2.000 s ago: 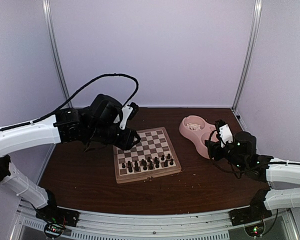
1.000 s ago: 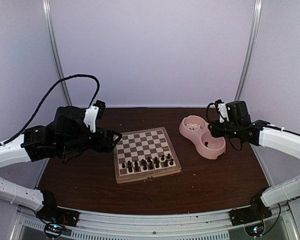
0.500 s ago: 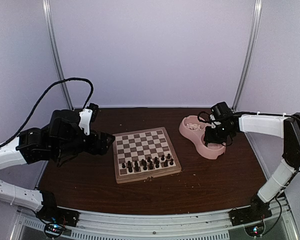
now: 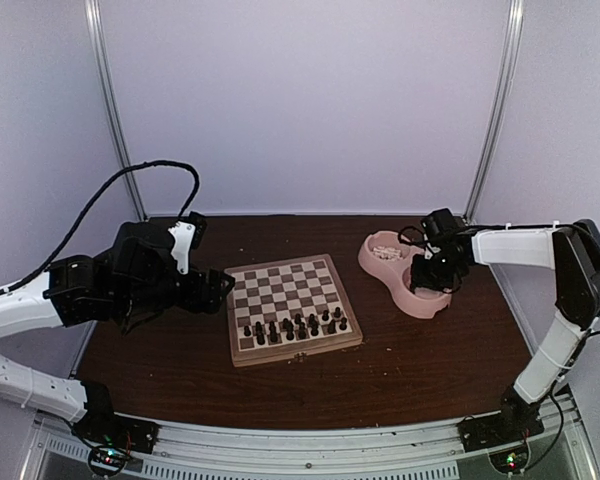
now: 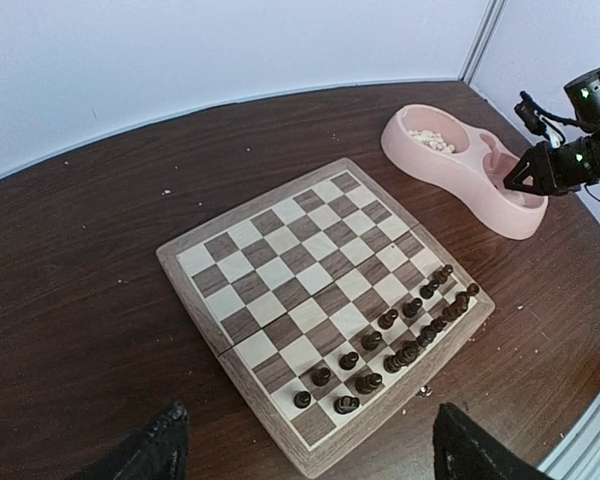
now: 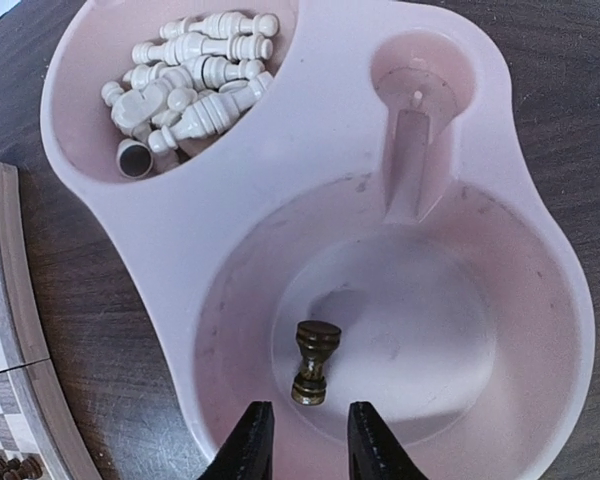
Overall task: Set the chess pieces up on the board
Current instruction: Pick up the rook from the storage box.
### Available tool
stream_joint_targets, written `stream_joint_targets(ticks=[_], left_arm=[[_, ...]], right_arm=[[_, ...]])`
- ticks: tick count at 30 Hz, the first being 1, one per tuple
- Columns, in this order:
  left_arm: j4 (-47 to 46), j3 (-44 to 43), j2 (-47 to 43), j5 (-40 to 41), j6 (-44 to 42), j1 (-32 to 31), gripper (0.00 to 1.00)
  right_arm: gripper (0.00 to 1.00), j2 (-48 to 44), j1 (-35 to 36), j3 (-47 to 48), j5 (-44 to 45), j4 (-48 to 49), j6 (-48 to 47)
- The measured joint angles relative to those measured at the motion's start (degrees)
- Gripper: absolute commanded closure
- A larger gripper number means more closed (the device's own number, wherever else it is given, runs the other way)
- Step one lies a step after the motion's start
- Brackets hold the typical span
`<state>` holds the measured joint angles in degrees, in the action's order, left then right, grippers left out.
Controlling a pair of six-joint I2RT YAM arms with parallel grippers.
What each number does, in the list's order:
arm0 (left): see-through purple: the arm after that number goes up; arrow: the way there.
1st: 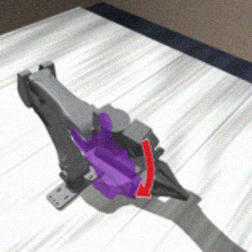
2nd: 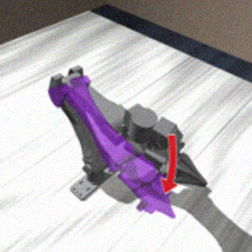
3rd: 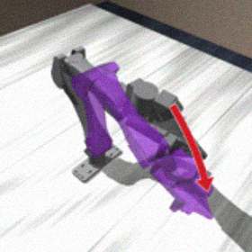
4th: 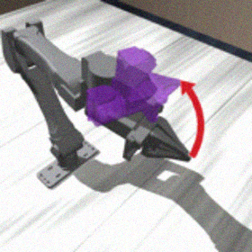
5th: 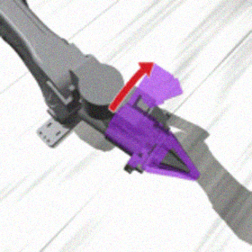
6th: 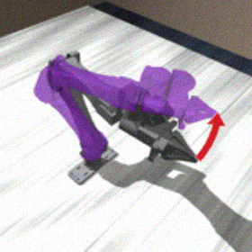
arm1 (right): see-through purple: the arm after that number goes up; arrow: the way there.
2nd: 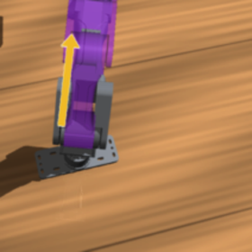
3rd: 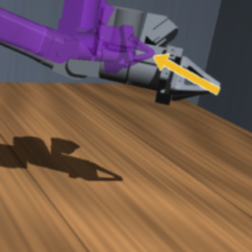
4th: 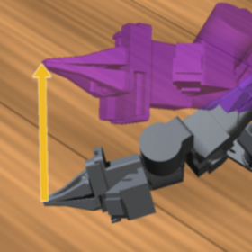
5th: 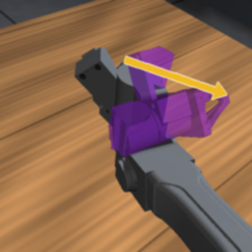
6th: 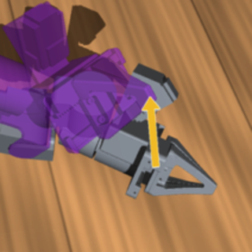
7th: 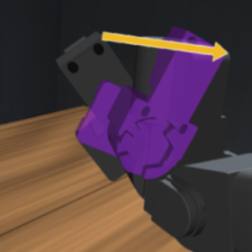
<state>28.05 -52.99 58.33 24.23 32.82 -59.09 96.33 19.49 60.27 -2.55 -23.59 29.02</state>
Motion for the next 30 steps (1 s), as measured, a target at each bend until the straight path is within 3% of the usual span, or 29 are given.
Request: stream_joint_targets(ticks=[15, 22, 26, 30], left_arm=[[-0.07, -1.84, 2.64, 0.0, -0.85, 0.0, 0.16], [-0.02, -1.9, 2.82, 0.0, -1.01, 0.0, 0.16], [0.0, -1.9, 2.84, 0.0, -0.98, 0.0, 0.16], [0.04, -1.9, 2.93, 0.0, -0.98, 0.0, 0.16]], right_arm=[[0.71, 7.69, -0.39, 1.31, 0.68, 3.72, -0.02], [0.8, 9.09, -0.9, 2.54, 0.63, 5.09, -0.11], [0.92, 9.38, -1.84, 2.6, 0.33, 6.38, -0.04], [0.93, 9.05, -3.08, 1.92, -0.7, 7.8, -0.48]])
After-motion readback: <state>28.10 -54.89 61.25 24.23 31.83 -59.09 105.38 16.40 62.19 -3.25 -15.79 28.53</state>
